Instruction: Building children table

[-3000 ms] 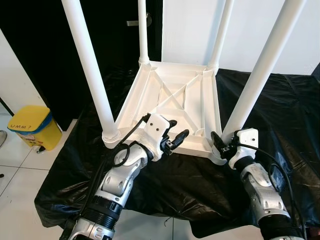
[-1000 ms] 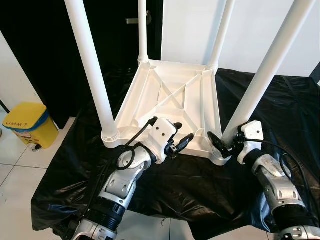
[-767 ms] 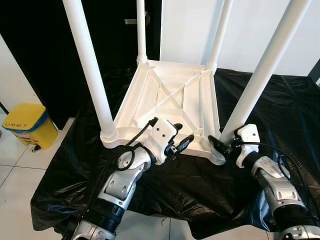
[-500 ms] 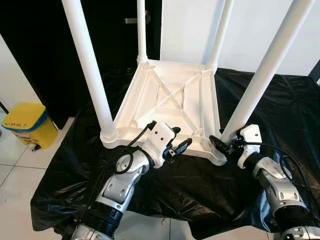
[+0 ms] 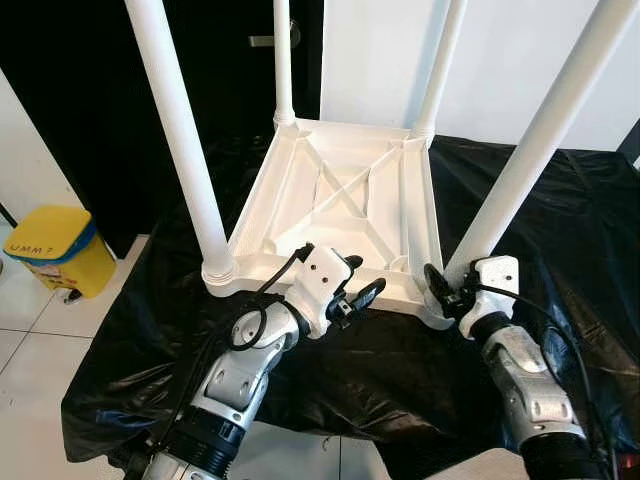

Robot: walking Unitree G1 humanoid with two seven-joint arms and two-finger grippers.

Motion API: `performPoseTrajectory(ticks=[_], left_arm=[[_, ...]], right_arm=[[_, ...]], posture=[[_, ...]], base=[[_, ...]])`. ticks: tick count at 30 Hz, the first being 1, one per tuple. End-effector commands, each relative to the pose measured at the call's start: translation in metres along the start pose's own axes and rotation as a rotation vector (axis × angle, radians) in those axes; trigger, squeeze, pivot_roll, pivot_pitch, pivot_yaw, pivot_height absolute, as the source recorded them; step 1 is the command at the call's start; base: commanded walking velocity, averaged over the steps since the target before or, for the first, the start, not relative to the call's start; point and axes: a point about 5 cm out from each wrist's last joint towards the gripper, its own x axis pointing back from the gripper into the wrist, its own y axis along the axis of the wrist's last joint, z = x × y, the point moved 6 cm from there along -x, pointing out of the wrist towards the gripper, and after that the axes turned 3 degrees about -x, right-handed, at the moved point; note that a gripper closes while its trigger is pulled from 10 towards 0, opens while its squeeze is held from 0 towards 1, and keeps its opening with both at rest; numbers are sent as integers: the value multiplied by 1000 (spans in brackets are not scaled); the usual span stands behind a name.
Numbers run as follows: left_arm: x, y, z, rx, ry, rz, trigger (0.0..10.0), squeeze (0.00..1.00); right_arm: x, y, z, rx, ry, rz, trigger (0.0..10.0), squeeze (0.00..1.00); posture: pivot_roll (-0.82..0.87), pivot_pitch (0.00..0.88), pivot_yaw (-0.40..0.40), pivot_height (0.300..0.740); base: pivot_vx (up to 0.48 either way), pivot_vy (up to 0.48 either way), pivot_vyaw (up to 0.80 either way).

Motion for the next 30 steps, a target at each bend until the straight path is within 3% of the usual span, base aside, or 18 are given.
performPoseTrajectory(ticks=[1,7,20,21,22,23,26,30], left_arm=[[-1,0,-9,8,-46,2,10000,0],[1,1,-3,25,0,0,10000,0],[4,1,7,44,52,-3,10000,0],[5,1,10,43,65,0,10000,0],[5,1,10,43,65,0,10000,0],[6,0,13,41,73,1,10000,0],[8,0,13,37,72,5,10000,0],[8,-1,9,32,52,11,10000,0]], right_arm=[[6,-21,-10,0,-101,82,10000,0],[10,-23,-5,-60,-252,78,10000,0],[10,-15,-1,-57,-219,49,10000,0],[10,-13,-2,-43,-202,41,10000,294],[10,-13,-2,-43,-202,41,10000,294],[10,-10,-4,-36,-186,35,10000,1000],[10,-3,-3,-36,-116,8,10000,1000],[12,6,3,-10,63,-11,10000,1000]], posture=[[-108,30,-31,740],[-97,30,-26,740],[-97,30,-25,740],[-97,30,-27,740],[-97,30,-27,740],[-96,28,-30,740],[-98,27,-28,740],[-102,26,-25,740]], base=[[0,0,0],[0,0,0],[0,0,0],[0,0,0],[0,0,0],[0,0,0],[0,0,0],[0,0,0]])
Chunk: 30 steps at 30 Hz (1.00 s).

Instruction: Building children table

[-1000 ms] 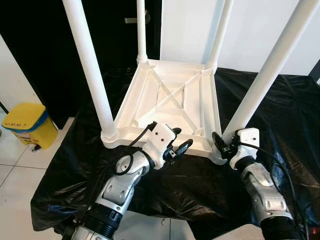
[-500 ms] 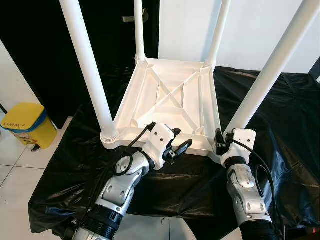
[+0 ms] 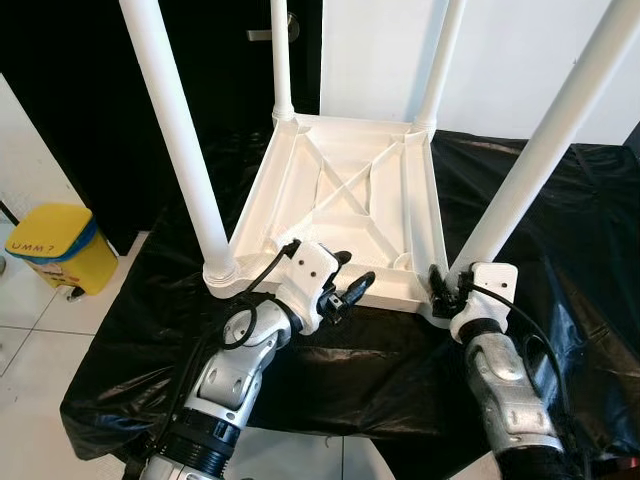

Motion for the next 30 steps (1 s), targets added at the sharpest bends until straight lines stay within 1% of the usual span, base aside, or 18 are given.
performPoseTrajectory(ticks=[1,2,3,4,5,7,8,10,12,14,15,16,17,18,22,25,27,30], left_arm=[[0,-2,-2,2,4,13,10000,0],[0,-3,-2,1,2,13,10000,0],[0,-3,-2,0,0,14,10000,0],[0,-3,-2,0,0,14,10000,0],[0,-3,-2,-2,-1,15,10000,0],[0,-3,-1,-5,-6,16,10000,0],[-1,-3,0,-6,-7,16,10000,0],[-1,-3,0,-6,-7,16,10000,0],[-1,-2,-1,-9,-13,16,10000,0],[-2,-2,-1,-11,-15,17,10000,0],[-2,-2,-1,-12,-16,17,10000,0],[-2,-2,-1,-12,-16,17,10000,0],[-1,-2,-1,-12,-13,18,10000,0],[0,-2,0,-13,-9,19,10000,0],[1,-3,1,-14,2,20,10000,0],[2,-3,2,-13,8,21,10000,0],[2,-3,2,-13,8,21,10000,0],[1,-3,2,-15,9,24,10000,0]], right_arm=[[1,2,3,-12,43,-9,10000,1000],[1,4,3,-8,89,-7,10000,1000],[1,5,2,-3,131,-3,10000,773],[1,6,1,-1,154,0,10000,773],[1,7,2,14,193,3,10000,0],[-4,9,2,61,277,21,10000,0],[-6,9,1,77,299,27,10000,0],[-7,9,1,84,307,31,10000,0],[-14,6,3,139,322,39,10000,0],[-17,5,4,157,334,42,10000,0],[-19,3,6,166,342,49,2392,0],[-19,3,6,166,342,49,2392,0],[-19,0,10,167,352,56,0,0],[-18,-3,14,158,360,63,0,0],[-18,-10,19,139,348,79,0,0],[-24,-14,16,108,284,87,0,0],[-25,-15,16,102,272,86,0,0],[-29,-18,12,81,175,86,0,0]], posture=[[-102,26,-25,740],[-106,24,-22,740],[-106,24,-22,740],[-106,24,-22,740],[-106,24,-21,740],[-113,19,-9,740],[-113,19,-9,740],[-113,19,-9,740],[-109,19,-7,740],[-107,18,-7,740],[-103,18,-9,740],[-103,18,-9,740],[-96,18,-11,740],[-92,18,-14,740],[-85,19,-17,740],[-85,23,-14,740],[-85,23,-14,740],[-88,27,-11,740]], base=[[0,0,0],[0,0,0],[0,0,0],[0,0,0],[0,0,0],[0,0,0],[0,0,0],[0,0,0],[0,0,0],[0,0,0],[0,0,0],[0,0,0],[0,0,0],[0,0,0],[0,0,0],[0,0,0],[0,0,0],[0,0,0]])
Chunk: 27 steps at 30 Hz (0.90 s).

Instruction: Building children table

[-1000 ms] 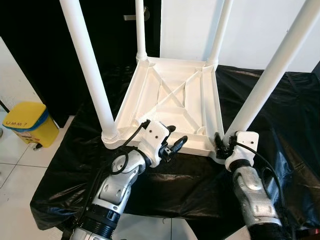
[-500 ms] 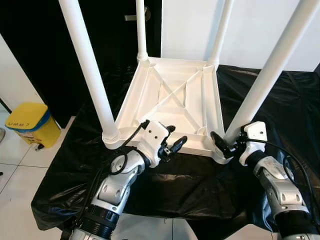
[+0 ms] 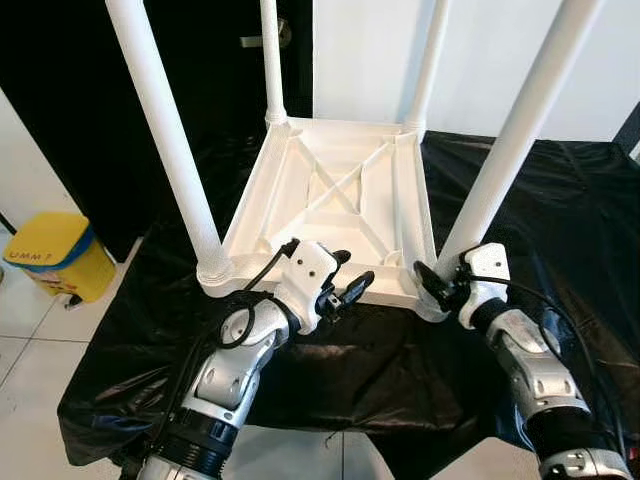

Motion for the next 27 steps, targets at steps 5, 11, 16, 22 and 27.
performPoseTrajectory(ticks=[5,11,16,22,27], left_arm=[[0,-6,4,-9,27,32,10000,0],[-1,-22,21,-69,102,109,10000,0],[0,-30,27,-106,117,147,10000,0],[0,-44,34,-228,94,210,10000,0],[-4,-43,40,-281,72,214,10000,0]], right_arm=[[0,-19,-2,-52,-128,59,9294,0],[6,-25,-7,-124,-289,63,10000,0],[10,-27,-13,-132,-379,72,10000,0],[16,-29,-11,-169,-454,73,10000,1000],[17,-27,-2,-187,-451,70,10000,1000]], posture=[[-92,31,-8,740],[-97,38,-11,740],[-103,47,-16,740],[-108,62,-22,740],[-113,68,-21,740]], base=[[0,0,0],[0,0,0],[0,0,0],[0,0,0],[0,0,0]])
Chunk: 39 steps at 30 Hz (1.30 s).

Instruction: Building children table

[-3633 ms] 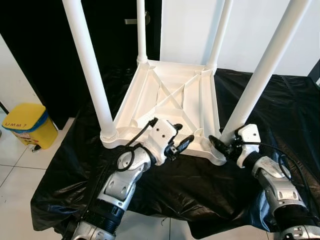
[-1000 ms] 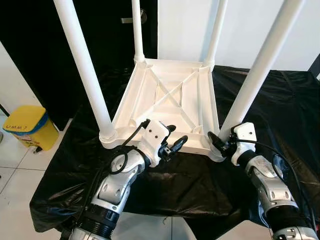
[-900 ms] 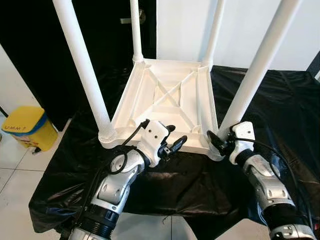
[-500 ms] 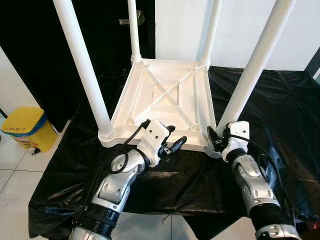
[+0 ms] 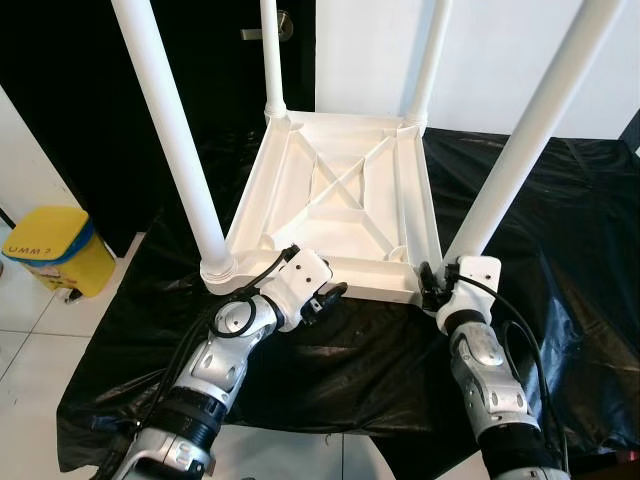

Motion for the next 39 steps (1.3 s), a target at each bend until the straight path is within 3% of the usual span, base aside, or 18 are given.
performPoseTrajectory(ticks=[1,3,4,19,20,29,37,38,39], left_arm=[[-1,-2,9,-31,82,10,10000,0],[-2,-3,8,-50,64,12,10000,0],[-4,-5,7,-82,30,18,10000,0],[-5,-11,-3,-91,-151,15,10000,0],[-9,-26,3,-167,-145,97,10000,0],[-17,-40,16,-239,-131,211,10000,0],[-23,-36,30,-205,-121,240,10000,0],[-21,-37,27,-188,-156,236,3373,0],[-21,-37,27,-188,-156,236,3373,0]], right_arm=[[3,-9,-1,-4,-6,39,10000,1000],[3,-8,0,-3,-4,41,10000,1000],[4,-8,0,3,-3,43,10000,0],[7,-5,-12,22,-48,40,10000,0],[8,-5,-15,22,-63,39,10000,0],[9,-4,-14,19,-75,38,10000,0],[11,-5,-16,18,-96,42,10000,0],[12,-5,-15,18,-98,42,10000,0],[12,-5,-15,18,-98,42,10000,0]], posture=[[-116,70,-21,740],[-119,73,-19,740],[-122,76,-16,740],[-154,81,13,740],[-160,81,17,740],[-173,82,31,740],[-180,84,48,740],[-181,87,53,740],[-181,87,53,740]], base=[[0,0,0],[0,0,0],[0,0,0],[0,0,0],[0,0,0],[0,0,0],[0,0,0],[0,0,0],[0,0,0]])
